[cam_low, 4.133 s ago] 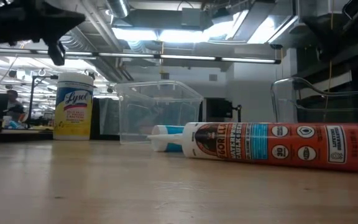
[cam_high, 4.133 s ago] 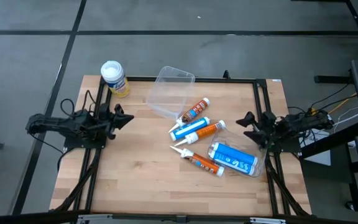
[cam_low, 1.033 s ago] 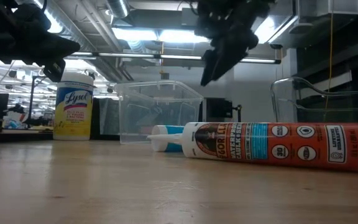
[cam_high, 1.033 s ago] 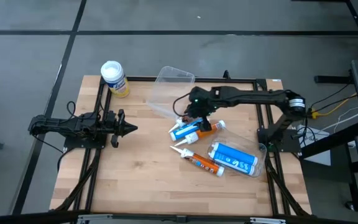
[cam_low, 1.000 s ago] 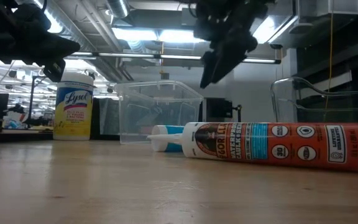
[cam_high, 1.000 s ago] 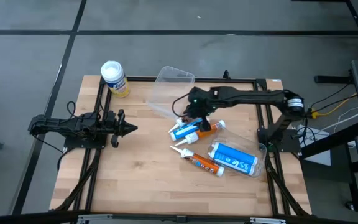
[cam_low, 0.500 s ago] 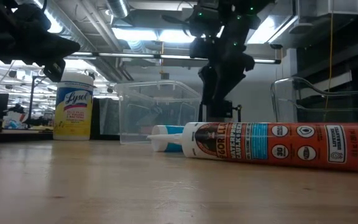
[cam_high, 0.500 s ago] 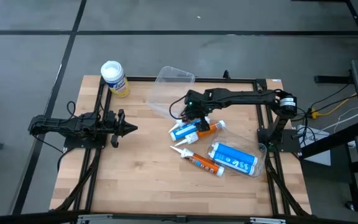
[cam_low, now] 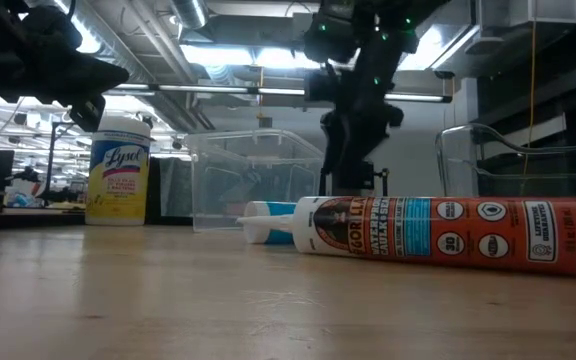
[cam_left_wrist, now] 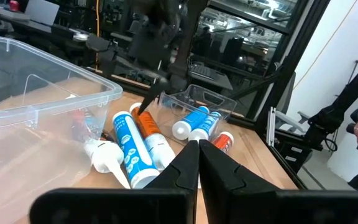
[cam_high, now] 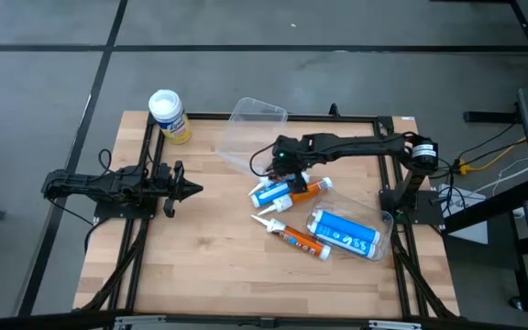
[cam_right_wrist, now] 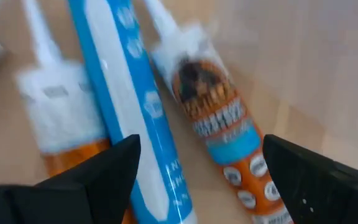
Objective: Pick & place silicon tubes, Sealant and Lysol wipes
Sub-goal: Put the blue sealant into the transparent bin
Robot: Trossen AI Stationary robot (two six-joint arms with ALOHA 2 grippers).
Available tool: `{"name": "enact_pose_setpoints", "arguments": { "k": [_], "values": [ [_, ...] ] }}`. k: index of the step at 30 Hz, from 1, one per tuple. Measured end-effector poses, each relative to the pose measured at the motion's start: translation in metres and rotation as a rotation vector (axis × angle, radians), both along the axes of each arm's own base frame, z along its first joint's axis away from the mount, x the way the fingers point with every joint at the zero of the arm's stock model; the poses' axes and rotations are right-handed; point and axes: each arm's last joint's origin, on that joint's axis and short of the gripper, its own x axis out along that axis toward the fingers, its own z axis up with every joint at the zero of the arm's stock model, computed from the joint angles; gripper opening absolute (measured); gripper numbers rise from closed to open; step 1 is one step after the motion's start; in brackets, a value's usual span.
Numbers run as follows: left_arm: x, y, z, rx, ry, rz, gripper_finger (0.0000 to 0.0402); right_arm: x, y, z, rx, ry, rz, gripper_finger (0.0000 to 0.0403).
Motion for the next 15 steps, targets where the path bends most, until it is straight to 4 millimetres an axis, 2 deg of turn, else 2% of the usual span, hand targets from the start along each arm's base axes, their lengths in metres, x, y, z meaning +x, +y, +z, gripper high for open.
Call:
{"name": "enact_pose_setpoints", "arguments": {
  "k": [5,9,15],
  "values": [
    [0.0,0.0,0.0,0.0,0.0,0.0,0.001,-0.006,0.007,-0.016,-0.008,0.046,0.039,0.0337],
    [0.0,0.0,0.0,0.0,0.0,0.0,0.0009,-0.006,0.011,-0.018,0.015,0.042,0.061,0.0337],
    [0.0,0.0,0.0,0.0,0.0,0.0,0.0007,-0.01,0.015,-0.028,0.026,0.062,0.188,0.0337]
  ]
}}
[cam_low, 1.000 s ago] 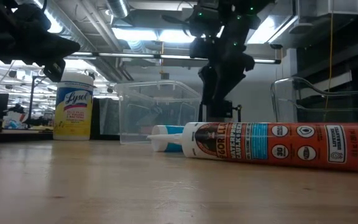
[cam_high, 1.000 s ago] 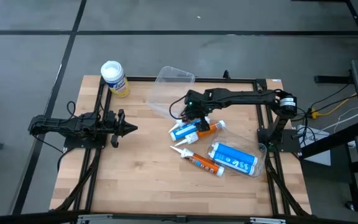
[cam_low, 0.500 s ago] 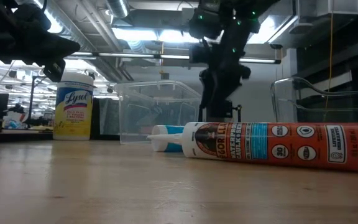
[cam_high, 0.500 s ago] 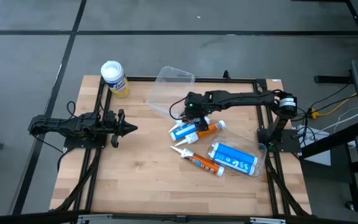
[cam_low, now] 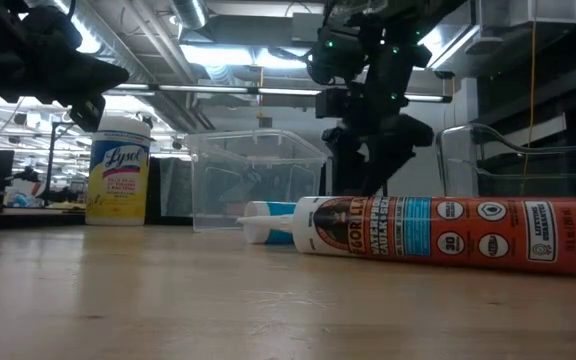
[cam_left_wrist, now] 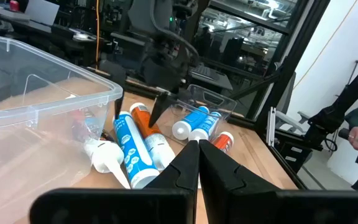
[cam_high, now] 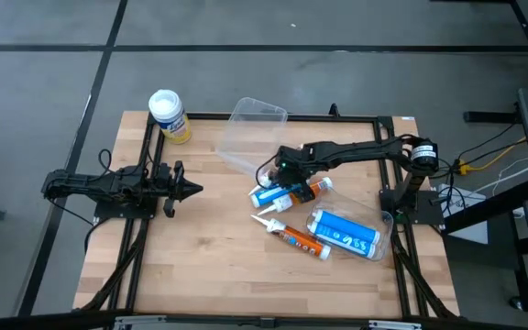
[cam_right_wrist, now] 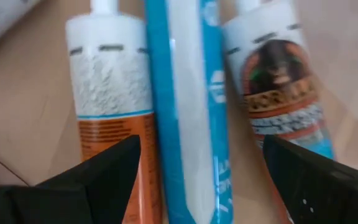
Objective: Pick & place silicon tubes, Sealant and Lysol wipes
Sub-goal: Put the blue sealant into the transparent bin
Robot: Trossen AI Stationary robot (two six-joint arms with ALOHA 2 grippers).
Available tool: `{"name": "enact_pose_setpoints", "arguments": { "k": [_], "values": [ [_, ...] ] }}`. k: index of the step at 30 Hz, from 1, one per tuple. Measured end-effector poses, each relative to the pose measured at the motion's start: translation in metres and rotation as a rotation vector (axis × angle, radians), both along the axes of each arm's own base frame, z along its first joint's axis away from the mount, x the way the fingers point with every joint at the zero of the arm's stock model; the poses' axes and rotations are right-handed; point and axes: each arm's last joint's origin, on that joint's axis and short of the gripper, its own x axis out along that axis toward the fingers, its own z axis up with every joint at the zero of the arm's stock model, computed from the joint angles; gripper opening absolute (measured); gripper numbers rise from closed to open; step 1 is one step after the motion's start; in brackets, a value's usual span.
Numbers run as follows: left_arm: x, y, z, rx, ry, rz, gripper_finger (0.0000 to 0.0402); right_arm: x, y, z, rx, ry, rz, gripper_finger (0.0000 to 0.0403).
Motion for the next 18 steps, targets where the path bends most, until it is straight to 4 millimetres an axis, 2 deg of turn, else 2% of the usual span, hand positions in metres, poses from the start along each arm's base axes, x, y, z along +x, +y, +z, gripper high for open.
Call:
{"name": "enact_pose_setpoints", "arguments": {
  "k": [4,11,18],
  "values": [
    [0.0,0.0,0.0,0.0,0.0,0.0,0.001,-0.002,0.0,-0.008,-0.025,-0.015,0.06,0.0337],
    [0.0,0.0,0.0,0.0,0.0,0.0,0.0007,0.002,-0.003,-0.029,-0.02,0.013,0.055,0.0337],
    [0.0,0.0,0.0,0.0,0.0,0.0,0.001,0.007,-0.004,-0.04,-0.019,0.017,0.053,0.0331]
  ]
}}
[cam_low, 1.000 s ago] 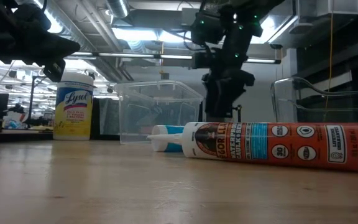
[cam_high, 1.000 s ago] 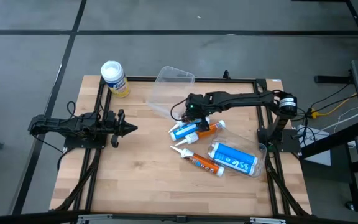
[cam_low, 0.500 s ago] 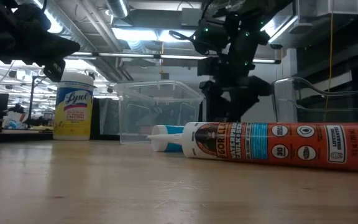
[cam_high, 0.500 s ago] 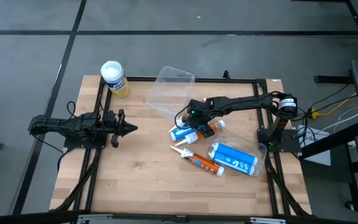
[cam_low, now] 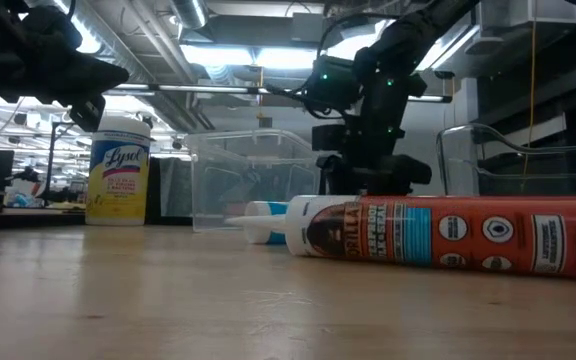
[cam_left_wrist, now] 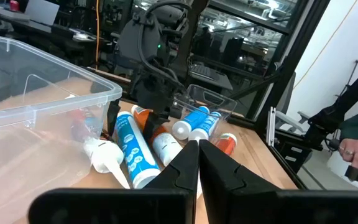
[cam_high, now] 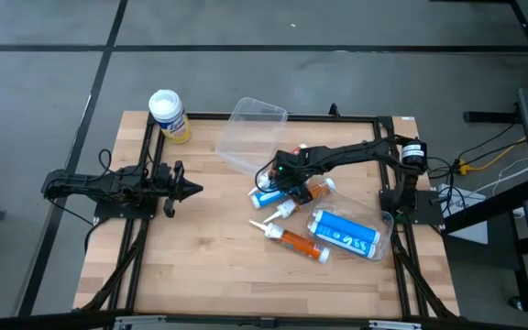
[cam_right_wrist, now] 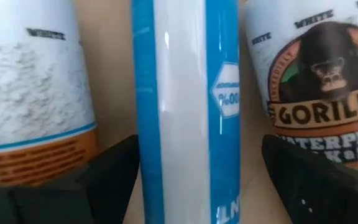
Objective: Pick & place silicon tubes, Sealant and Lysol wipes
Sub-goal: Put the blue sealant into the transparent bin
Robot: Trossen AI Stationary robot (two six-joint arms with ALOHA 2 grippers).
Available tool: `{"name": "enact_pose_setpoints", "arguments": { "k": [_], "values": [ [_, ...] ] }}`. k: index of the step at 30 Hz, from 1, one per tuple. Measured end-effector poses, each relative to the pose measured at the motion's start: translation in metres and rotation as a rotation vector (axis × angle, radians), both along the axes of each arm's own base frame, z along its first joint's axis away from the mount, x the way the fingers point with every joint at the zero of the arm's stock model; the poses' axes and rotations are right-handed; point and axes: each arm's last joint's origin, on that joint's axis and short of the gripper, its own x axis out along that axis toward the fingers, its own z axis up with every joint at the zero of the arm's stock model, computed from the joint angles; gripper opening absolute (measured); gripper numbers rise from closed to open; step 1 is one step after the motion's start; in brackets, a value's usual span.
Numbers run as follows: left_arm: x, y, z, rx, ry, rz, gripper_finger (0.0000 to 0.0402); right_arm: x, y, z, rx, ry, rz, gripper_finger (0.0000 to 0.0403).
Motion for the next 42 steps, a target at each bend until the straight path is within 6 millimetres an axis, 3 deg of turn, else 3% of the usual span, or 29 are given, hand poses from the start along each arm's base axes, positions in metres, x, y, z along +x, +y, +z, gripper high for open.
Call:
{"name": "enact_pose_setpoints", "arguments": {
  "k": [9,23,32,42],
  "values": [
    [0.0,0.0,0.0,0.0,0.0,0.0,0.0006,0.001,-0.002,-0.003,0.001,0.002,-0.004,0.0219],
    [0.0,0.0,0.0,0.0,0.0,0.0,0.0006,0.001,-0.005,0.001,0.011,0.015,-0.039,0.0219],
    [0.0,0.0,0.0,0.0,0.0,0.0,0.001,0.011,-0.007,0.026,0.013,0.024,-0.04,0.0219],
    [0.0,0.0,0.0,0.0,0.0,0.0,0.0008,0.018,-0.007,0.067,0.086,0.065,-0.076,0.0219]
  ]
}}
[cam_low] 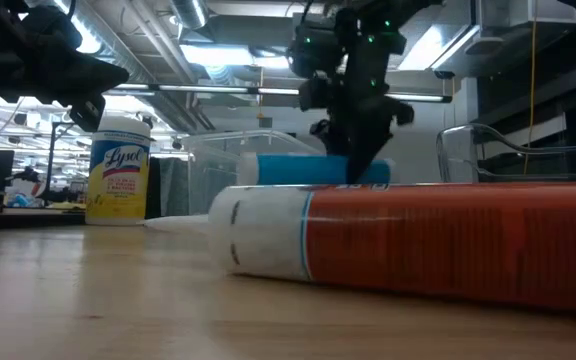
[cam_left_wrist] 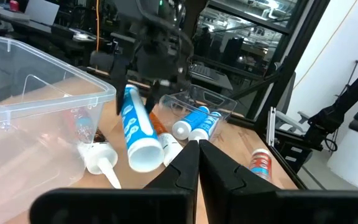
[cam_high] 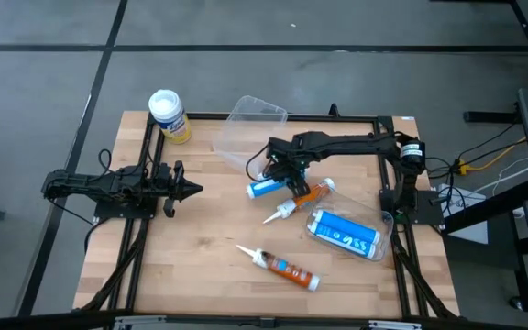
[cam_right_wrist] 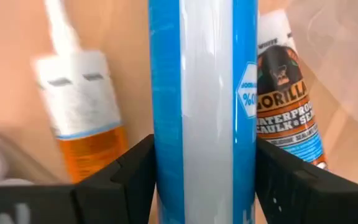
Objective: Pick & place silicon tubes, Sealant and Lysol wipes
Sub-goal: Put the blue sealant into the transparent bin
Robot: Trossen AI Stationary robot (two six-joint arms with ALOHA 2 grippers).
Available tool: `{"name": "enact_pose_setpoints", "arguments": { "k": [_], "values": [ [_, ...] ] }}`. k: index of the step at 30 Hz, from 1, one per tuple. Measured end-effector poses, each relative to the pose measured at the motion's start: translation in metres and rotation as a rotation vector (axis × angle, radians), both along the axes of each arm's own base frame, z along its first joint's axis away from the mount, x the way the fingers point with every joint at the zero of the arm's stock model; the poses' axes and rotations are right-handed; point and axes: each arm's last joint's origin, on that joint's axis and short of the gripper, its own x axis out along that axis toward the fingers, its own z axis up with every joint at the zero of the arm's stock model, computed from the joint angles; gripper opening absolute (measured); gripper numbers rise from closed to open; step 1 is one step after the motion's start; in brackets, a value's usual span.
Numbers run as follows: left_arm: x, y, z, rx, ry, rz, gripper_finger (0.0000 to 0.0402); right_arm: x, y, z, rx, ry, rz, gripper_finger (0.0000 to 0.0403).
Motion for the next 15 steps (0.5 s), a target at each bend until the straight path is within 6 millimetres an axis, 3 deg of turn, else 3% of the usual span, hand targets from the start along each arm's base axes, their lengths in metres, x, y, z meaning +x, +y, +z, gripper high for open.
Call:
{"name": "enact_pose_setpoints", "arguments": {
  "k": [9,15],
  "values": [
    [0.0,0.0,0.0,0.0,0.0,0.0,0.0007,0.001,0.004,0.041,0.194,0.037,-0.203,0.0219],
    [0.0,0.0,0.0,0.0,0.0,0.0,0.0009,-0.007,0.005,0.045,0.222,0.12,-0.337,0.0219]
  ]
}}
